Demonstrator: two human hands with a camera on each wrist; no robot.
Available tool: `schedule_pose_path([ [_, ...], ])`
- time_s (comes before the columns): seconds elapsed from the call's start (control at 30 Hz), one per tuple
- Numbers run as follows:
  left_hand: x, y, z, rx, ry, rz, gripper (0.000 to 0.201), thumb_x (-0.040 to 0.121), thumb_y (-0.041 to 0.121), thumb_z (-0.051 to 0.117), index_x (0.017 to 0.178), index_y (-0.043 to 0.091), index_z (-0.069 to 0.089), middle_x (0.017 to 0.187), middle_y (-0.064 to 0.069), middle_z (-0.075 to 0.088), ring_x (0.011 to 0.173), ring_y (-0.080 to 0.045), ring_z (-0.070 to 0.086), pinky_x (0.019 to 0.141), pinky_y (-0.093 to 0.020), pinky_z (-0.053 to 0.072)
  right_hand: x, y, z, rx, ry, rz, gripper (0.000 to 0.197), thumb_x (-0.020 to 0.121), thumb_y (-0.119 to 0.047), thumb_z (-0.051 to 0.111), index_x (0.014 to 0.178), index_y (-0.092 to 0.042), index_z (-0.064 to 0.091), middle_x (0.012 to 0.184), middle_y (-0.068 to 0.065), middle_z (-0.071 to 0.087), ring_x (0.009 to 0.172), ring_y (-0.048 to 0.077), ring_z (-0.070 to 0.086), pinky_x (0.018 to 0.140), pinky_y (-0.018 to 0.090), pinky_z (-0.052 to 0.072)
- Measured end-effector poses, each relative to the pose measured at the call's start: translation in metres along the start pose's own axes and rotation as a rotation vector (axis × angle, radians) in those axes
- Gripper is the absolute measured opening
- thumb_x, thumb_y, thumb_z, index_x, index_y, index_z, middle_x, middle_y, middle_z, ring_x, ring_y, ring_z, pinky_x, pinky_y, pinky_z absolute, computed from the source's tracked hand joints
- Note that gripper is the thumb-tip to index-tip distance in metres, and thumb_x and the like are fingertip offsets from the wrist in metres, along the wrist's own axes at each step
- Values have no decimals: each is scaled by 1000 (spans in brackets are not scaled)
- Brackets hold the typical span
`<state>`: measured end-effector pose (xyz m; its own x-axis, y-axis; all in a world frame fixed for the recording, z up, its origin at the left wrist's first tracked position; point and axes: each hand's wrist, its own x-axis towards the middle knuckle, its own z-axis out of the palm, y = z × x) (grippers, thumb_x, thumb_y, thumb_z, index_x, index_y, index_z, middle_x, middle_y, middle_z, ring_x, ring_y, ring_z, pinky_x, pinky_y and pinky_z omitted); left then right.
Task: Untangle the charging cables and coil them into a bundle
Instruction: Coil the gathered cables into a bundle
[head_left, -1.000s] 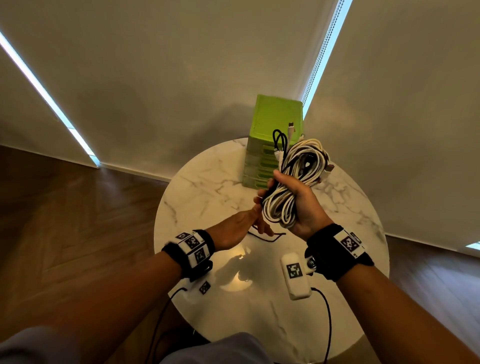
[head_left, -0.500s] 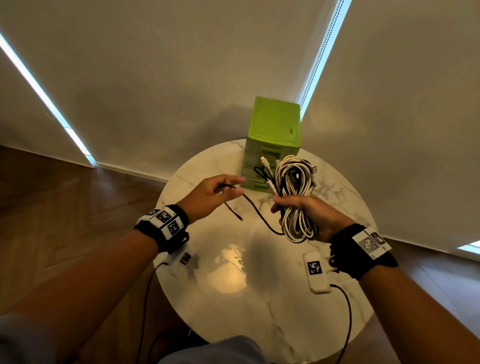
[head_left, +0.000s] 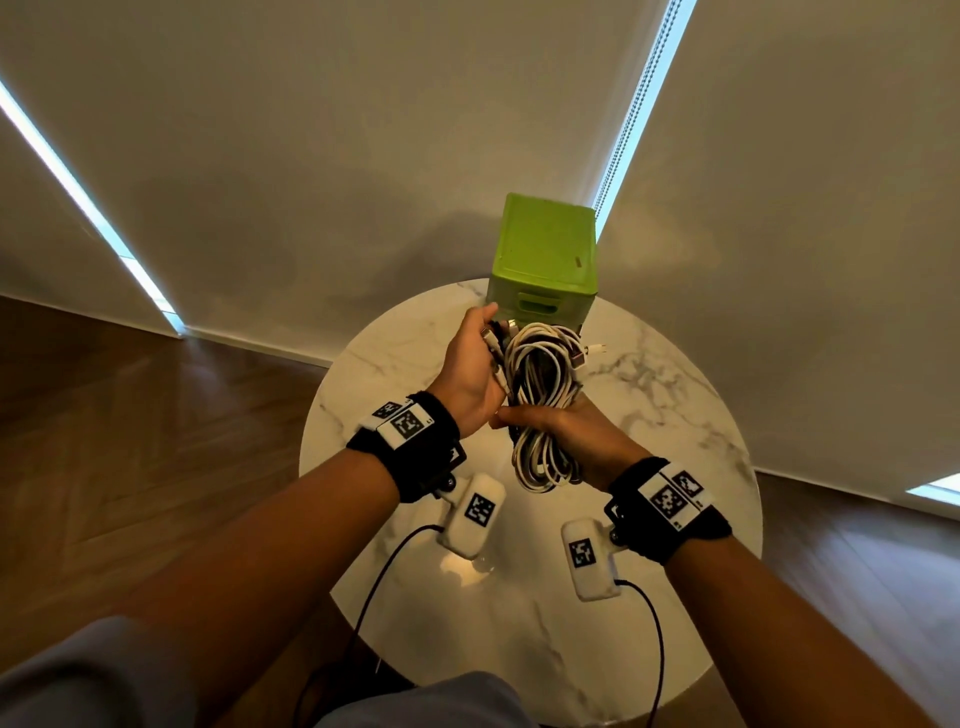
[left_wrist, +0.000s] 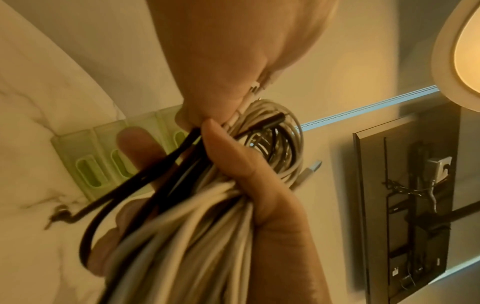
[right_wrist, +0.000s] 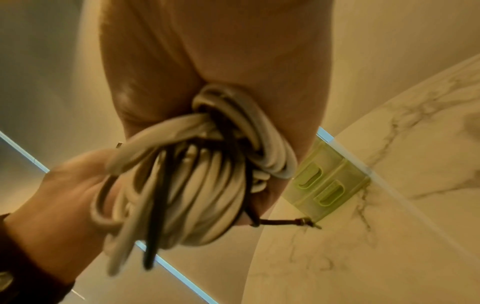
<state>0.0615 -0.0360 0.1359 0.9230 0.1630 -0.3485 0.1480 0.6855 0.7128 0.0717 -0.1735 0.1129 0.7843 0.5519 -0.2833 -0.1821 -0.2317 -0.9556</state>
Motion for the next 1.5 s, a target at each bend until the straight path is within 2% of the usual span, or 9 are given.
schedule_pose_path([
  [0.2,8,1,-4,3,-73,-12,67,100,59,43,138,6,59,142,-20,57,132,-33,56,113,-49,43,3,-7,-7,-81,45,-5,40,77,-12,81,115,-22,70,96,-4,76,91,14,70,76,28,53],
  [0.37,12,7,0,110,-94,52,62,105,56,33,128,7,65,116,-10,73,113,-24,68,104,-42,51,6,-12,-9,-69,66,-66,40,78,-9,80,116,-18,68,99,3,76,94,22,71,80,35,60],
  [0.53,16,-2,-19,454,-18,136,66,104,60,24,136,7,47,125,-8,64,115,-21,61,95,-32,49,5,-13,-6,267,148,-84,19,87,-1,70,105,1,68,87,22,70,79,33,71,72,40,59],
  [0.7,6,-38,-61,878,-287,-222,66,99,71,26,140,26,48,131,-2,64,115,-23,64,92,-34,49,5,-16,-7,471,185,-61,15,89,-7,67,97,5,62,83,27,63,63,32,66,62,36,55],
  [0.77,2,-44,-65,791,-265,-273,52,103,58,38,125,15,58,111,-5,71,94,-19,70,81,-28,51,4,-14,-9,479,165,-37,17,89,-11,67,95,3,61,84,28,62,67,34,65,66,39,57],
  [0.9,-1,-37,-66,636,-49,-64,17,100,22,62,104,6,59,89,-10,65,65,-10,67,63,-19,52,3,0,-18,378,159,-22,28,85,-11,70,100,11,61,85,30,63,70,35,65,71,41,55],
  [1.03,-2,-28,-69,494,-22,-26,21,92,12,71,106,2,58,94,-18,69,77,-22,73,71,-22,57,-1,11,-22,295,175,-16,46,76,-13,77,116,5,62,93,33,65,79,37,68,78,48,59],
  [1.13,-7,-27,-69,442,-48,13,25,88,3,74,109,-2,63,101,-22,70,89,-31,74,80,-27,59,-4,13,-26,261,163,40,29,81,-5,75,108,0,66,88,25,69,81,38,69,82,51,58],
  [1.5,-9,-31,-40,625,-116,181,19,95,3,64,109,12,74,102,-13,77,99,-25,74,88,-33,59,0,10,-18,71,142,103,19,83,-6,71,101,0,73,85,17,73,76,25,68,71,34,56],
])
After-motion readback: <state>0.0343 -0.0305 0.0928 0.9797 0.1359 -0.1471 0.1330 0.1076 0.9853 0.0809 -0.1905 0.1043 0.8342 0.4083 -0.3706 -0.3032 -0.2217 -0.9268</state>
